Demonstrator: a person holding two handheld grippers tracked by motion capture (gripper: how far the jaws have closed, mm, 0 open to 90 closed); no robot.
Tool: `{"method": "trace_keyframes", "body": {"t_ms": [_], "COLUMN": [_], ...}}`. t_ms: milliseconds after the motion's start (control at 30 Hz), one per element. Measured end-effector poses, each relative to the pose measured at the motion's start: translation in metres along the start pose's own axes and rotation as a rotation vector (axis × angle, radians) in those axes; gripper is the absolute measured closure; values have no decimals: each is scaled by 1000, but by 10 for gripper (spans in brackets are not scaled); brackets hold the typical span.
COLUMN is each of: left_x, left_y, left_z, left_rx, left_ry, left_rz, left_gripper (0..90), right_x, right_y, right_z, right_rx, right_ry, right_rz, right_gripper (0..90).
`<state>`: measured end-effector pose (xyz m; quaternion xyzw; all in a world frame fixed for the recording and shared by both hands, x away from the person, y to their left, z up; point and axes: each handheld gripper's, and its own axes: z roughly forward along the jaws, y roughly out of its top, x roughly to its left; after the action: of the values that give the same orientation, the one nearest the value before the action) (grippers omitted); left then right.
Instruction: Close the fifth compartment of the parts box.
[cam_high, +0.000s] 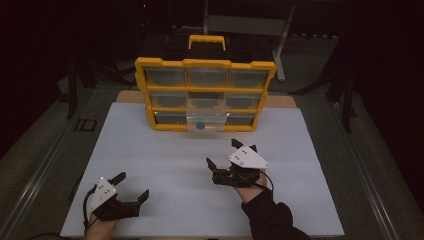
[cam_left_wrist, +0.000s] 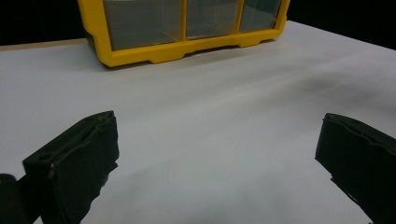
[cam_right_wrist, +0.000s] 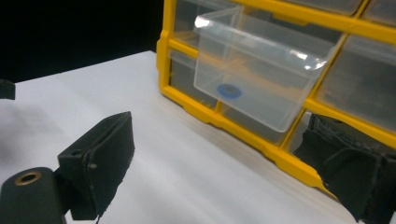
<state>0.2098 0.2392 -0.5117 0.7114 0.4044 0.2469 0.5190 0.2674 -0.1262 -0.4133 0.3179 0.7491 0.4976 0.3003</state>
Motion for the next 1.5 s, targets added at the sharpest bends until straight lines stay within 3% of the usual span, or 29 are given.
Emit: {"method": "trace_keyframes", "body": {"t_ms": [233,900,933,1067,1200,1500], "left_x": [0,0,0,0,0,1], "left_y": [0,0,0,0,0,-1], "left_z": [0,-1,-1,-1,-1,-1], "left_rx": [2,0,-1,-1,-1,-1], "left_ry": [-2,-3,-4,-7,-5,-7], "left_rz": [7,2,1,0,0,-1], "left_gripper": [0,0,0,0,0,0], "right_x": [5,7,9,11,14,13], "right_y": [-5,-19,-19,-19,-18,-12], "right_z": [17,62,66,73,79,90], "right_rx": [27,91,106,117,121,95], "right_ry": [-9,-72,-96,-106,-108,-114], "right_rz": [2,92,78,71,70,120], "right_gripper": [93,92,92,92,92,93]}}
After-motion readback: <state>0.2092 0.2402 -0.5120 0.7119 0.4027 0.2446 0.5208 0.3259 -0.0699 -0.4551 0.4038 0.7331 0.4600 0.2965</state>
